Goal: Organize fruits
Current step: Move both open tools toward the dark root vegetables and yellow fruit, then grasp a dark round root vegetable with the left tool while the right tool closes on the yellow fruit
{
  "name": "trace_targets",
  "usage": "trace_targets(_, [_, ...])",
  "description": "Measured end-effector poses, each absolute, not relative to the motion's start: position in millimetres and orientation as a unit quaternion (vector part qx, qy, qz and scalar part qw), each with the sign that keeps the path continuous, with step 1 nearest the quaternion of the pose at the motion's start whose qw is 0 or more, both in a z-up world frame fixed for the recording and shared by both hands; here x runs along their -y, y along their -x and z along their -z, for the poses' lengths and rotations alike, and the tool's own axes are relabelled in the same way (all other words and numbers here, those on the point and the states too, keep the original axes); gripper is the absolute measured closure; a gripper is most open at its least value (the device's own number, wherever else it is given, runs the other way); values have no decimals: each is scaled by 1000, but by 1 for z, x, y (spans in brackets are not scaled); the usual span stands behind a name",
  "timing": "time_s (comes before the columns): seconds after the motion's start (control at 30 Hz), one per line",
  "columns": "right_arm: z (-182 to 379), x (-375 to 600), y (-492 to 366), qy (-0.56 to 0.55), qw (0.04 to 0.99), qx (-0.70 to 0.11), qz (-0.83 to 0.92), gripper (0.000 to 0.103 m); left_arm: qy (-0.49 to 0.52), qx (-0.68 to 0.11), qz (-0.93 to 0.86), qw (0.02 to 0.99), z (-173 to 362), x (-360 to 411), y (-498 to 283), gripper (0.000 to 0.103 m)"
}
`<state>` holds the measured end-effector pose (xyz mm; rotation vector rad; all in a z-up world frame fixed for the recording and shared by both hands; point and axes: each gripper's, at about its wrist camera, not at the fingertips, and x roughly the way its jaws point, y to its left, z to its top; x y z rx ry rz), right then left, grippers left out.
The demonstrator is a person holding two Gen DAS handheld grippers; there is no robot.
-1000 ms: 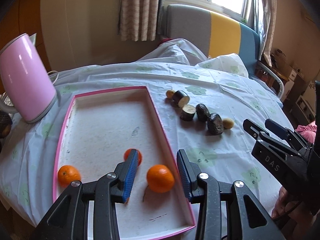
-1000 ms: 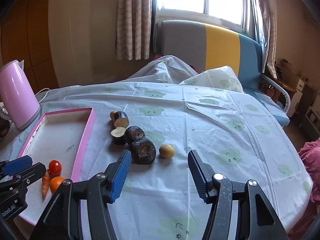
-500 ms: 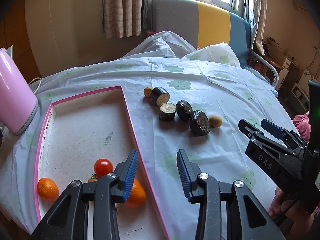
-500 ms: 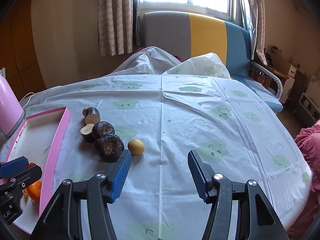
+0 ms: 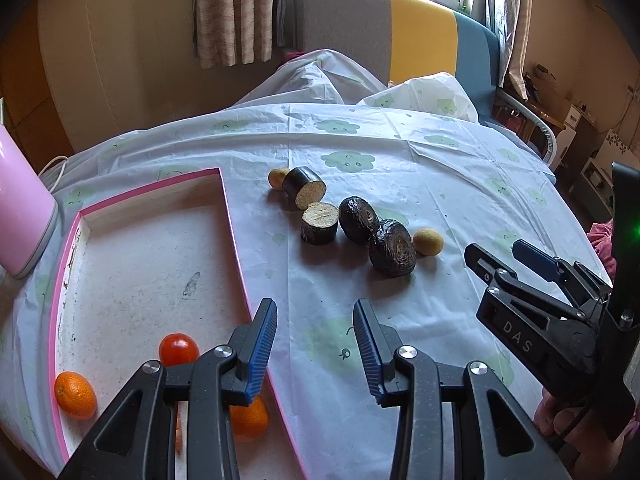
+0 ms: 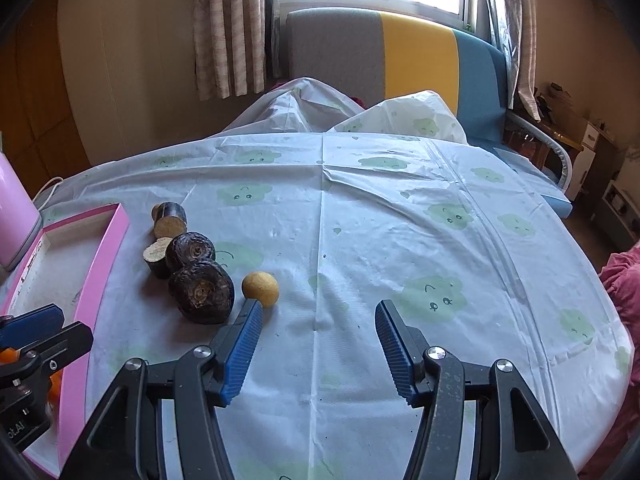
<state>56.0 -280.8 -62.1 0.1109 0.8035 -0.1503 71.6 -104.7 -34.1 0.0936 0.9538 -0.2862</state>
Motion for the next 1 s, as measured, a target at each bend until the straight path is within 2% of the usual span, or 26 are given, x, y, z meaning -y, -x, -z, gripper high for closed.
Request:
trace_targets(0.13, [66, 282, -61, -57, 915, -396, 61, 50, -43, -467, 138, 872, 40, 107, -76, 63])
trace_targets(0.37, [76, 281, -71, -82, 909, -409, 1, 70, -32, -481, 140, 865, 50, 111, -87, 63])
trace_targets(0.57, [76, 281, -77, -105, 906, -410, -28, 70, -22, -487, 149, 860, 55, 114, -94, 63])
trace_targets(0.83, [82, 273, -99, -84, 902, -420, -55, 70, 28, -504, 172, 846, 58, 115, -109, 63])
trace_targets(0.87, [84, 272, -102, -81, 901, -422, -59, 73, 36, -506, 175, 844, 59, 114, -110, 63])
trace_targets(0.9, [85, 271, -104, -79, 901, -422, -62, 79, 43, -507, 177, 842, 59, 114, -112, 63])
trace_targets(1.0, [86, 272, -107, -78, 901, -421, -67, 80, 57, -512, 183, 837, 61, 115, -116, 63])
